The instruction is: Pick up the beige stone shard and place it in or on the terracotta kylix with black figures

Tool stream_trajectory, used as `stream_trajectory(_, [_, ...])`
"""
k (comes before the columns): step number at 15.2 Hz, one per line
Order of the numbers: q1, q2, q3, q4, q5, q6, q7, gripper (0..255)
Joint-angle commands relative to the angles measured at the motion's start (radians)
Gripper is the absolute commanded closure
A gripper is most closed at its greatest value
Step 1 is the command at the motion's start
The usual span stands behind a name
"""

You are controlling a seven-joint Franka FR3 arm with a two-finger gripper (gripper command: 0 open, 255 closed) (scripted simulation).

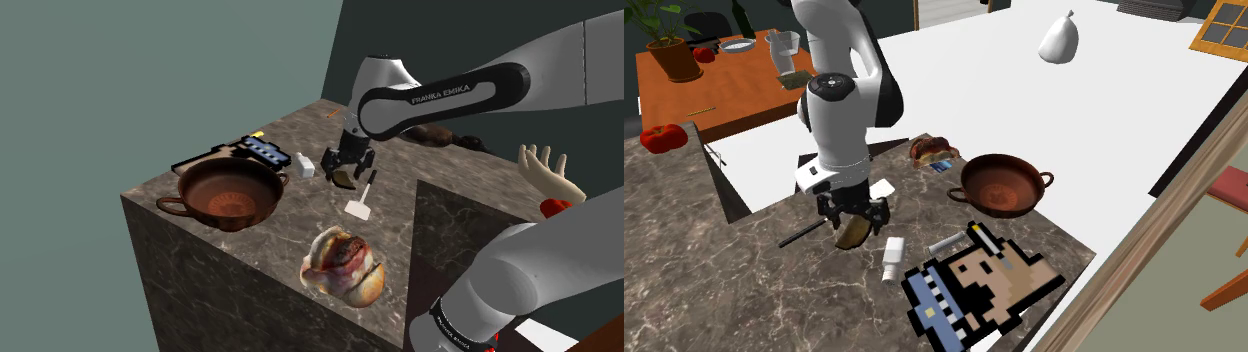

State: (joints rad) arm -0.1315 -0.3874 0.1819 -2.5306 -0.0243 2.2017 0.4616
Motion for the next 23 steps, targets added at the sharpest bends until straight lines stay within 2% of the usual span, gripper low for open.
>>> stream_trajectory(1, [-0.001, 0.003, 0.000, -0.009, -0.001, 0.012, 0.000, 0])
stream_trajectory(7, [-0.001, 0.003, 0.000, -0.009, -0.001, 0.012, 0.000, 0])
stream_trajectory(8, [-0.001, 0.003, 0.000, -0.009, -0.001, 0.012, 0.000, 255])
stream_trajectory(17, [-0.001, 0.003, 0.000, -0.009, -0.001, 0.012, 0.000, 255])
stream_trajectory(23, [0.002, -0.033, -0.007, 0.045, 0.005, -0.077, -0.011, 255])
